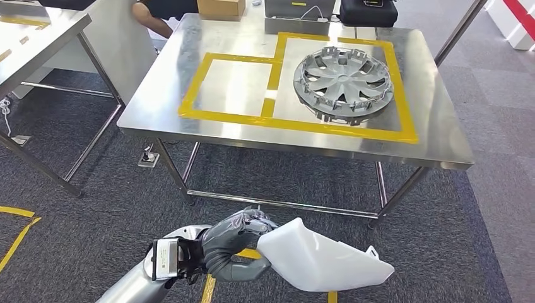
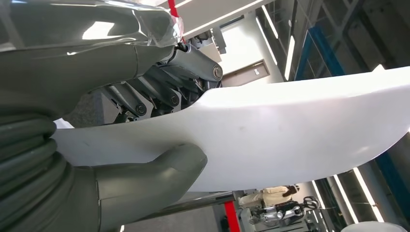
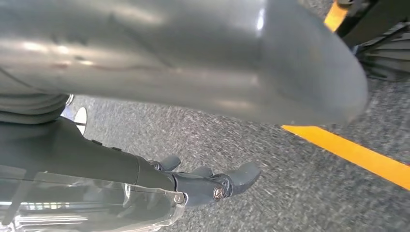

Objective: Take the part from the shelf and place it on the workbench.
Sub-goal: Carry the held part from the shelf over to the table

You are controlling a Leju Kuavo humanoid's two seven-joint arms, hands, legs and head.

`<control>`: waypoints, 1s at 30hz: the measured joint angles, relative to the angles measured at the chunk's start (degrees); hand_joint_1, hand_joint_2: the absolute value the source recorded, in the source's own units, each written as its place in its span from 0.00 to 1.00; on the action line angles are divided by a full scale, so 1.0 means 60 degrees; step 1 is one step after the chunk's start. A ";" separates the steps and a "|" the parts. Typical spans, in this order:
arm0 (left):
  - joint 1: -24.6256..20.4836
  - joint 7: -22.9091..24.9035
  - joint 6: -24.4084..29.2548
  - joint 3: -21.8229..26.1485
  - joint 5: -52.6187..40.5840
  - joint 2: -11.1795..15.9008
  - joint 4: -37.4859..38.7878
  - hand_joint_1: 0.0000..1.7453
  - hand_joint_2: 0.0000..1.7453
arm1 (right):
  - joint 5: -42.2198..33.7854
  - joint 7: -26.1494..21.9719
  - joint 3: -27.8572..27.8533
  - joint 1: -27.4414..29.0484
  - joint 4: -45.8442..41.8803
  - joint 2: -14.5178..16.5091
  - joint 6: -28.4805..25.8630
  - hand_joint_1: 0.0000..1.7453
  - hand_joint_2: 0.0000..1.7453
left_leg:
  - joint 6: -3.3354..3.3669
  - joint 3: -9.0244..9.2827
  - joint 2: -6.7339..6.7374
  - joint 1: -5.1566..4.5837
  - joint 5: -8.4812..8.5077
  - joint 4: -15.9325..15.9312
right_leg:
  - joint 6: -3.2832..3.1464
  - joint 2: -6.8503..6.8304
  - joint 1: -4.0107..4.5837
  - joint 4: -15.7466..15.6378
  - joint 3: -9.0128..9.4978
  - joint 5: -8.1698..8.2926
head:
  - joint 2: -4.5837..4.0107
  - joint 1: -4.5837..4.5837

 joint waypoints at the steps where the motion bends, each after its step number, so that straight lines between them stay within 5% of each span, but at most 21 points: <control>1: -0.0059 0.0080 0.0026 -0.0016 0.0016 -0.0039 -0.0032 1.00 1.00 | 0.0002 -0.0035 0.0001 -0.0023 0.0000 -0.0008 -0.0005 0.00 0.00 | 0.0054 0.0076 0.0013 0.0026 -0.0001 -0.0048 | 0.0036 -0.0004 0.0000 0.0313 -0.0130 -0.0159 | 0.0000 0.0017; 4: -0.0145 0.0309 0.0107 -0.0047 0.0058 -0.0112 -0.0087 1.00 1.00 | 0.0040 -0.0068 0.0005 -0.0063 0.0001 -0.0046 -0.0001 0.00 0.00 | 0.0165 0.0194 0.0023 0.0023 -0.0105 -0.0078 | 0.0100 -0.0008 -0.0004 0.2165 -0.1215 -0.0837 | 0.0000 0.0067; 6: -0.0100 0.0368 0.0128 -0.0061 0.0060 -0.0096 -0.0097 1.00 1.00 | 0.0077 -0.0069 0.0008 -0.0048 0.0002 -0.0053 0.0015 0.00 0.00 | 0.0174 0.0298 -0.0006 0.0004 -0.0206 -0.0076 | 0.0093 -0.0008 -0.0002 0.2589 -0.1628 -0.0695 | 0.0000 0.0074; 8: -0.0060 0.0371 0.0135 -0.0066 0.0054 -0.0075 -0.0099 1.00 1.00 | 0.0080 -0.0058 0.0009 -0.0040 0.0004 -0.0061 0.0027 0.00 0.00 | 0.0143 0.0486 -0.0032 -0.0004 -0.0341 -0.0076 | 0.0036 -0.0010 -0.0001 0.1526 -0.1274 0.0098 | 0.0000 0.0081; 10: -0.0027 0.0340 0.0133 -0.0069 0.0034 -0.0058 -0.0099 1.00 1.00 | 0.0037 -0.0018 0.0009 -0.0063 0.0005 -0.0071 0.0030 0.00 0.00 | 0.0060 0.0613 -0.0043 -0.0036 -0.0495 -0.0075 | -0.0029 -0.0012 0.0022 0.0320 -0.0727 0.0604 | 0.0000 0.0079; 15: 0.0006 0.0304 0.0087 -0.0090 -0.0037 -0.0068 -0.0103 1.00 1.00 | -0.0048 0.0037 0.0006 -0.0072 0.0005 -0.0065 0.0020 0.00 0.00 | -0.0203 0.0692 -0.0038 -0.0031 -0.0728 -0.0034 | -0.0256 -0.0002 0.0048 -0.0145 -0.0398 0.0520 | 0.0000 0.0041; 17: 0.0004 0.0300 0.0027 -0.0087 -0.0067 -0.0085 -0.0101 1.00 1.00 | -0.0153 -0.0004 -0.0009 -0.0076 0.0005 -0.0058 0.0013 0.00 0.00 | -0.0310 0.0332 -0.0022 -0.0002 -0.1082 0.0712 | -0.0348 -0.0006 -0.0012 -0.0197 -0.0274 0.0468 | 0.0000 0.0011; 20: 0.0033 0.0309 -0.0059 -0.0104 -0.0110 -0.0099 -0.0082 1.00 1.00 | -0.0273 -0.0065 -0.0061 -0.0090 0.0005 -0.0053 0.0012 0.00 0.00 | -0.0408 -0.0868 -0.0018 0.0064 -0.1615 0.2528 | -0.0386 -0.0003 -0.0032 -0.0199 -0.0159 0.0340 | 0.0000 -0.0008; 22: 0.0040 0.0349 -0.0106 -0.0123 -0.0122 -0.0123 -0.0078 1.00 1.00 | -0.0329 -0.0068 -0.0093 -0.0076 0.0005 -0.0049 0.0012 0.00 0.00 | -0.0420 -0.1090 -0.0018 0.0087 -0.1155 0.2421 | -0.0346 0.0034 -0.0056 -0.0199 -0.0032 0.0240 | 0.0000 -0.0006; 25: 0.0028 0.0434 -0.0163 -0.0153 -0.0122 -0.0171 -0.0076 1.00 1.00 | -0.0404 -0.0065 -0.0176 -0.0085 0.0005 -0.0037 0.0012 0.00 0.00 | -0.0371 -0.0375 -0.0057 0.0082 -0.0050 0.0557 | -0.0225 0.0121 -0.0077 -0.0205 0.0167 0.0066 | 0.0000 -0.0008; 27: 0.0023 0.0462 -0.0188 -0.0161 -0.0122 -0.0192 -0.0074 1.00 1.00 | -0.0424 -0.0065 -0.0226 -0.0102 0.0005 -0.0026 0.0011 0.00 0.00 | -0.0286 -0.0121 -0.0082 0.0049 0.0050 0.0061 | -0.0115 0.0162 -0.0067 -0.0236 0.0198 -0.0019 | 0.0000 -0.0006; 30: 0.0019 0.0466 -0.0221 -0.0162 -0.0117 -0.0224 -0.0077 1.00 1.00 | -0.0437 -0.0065 -0.0243 -0.0098 0.0005 -0.0012 0.0007 0.00 0.00 | -0.0088 -0.0021 -0.0059 0.0063 0.0020 -0.0017 | 0.0047 0.0159 -0.0083 -0.0252 0.0270 -0.0097 | 0.0000 0.0001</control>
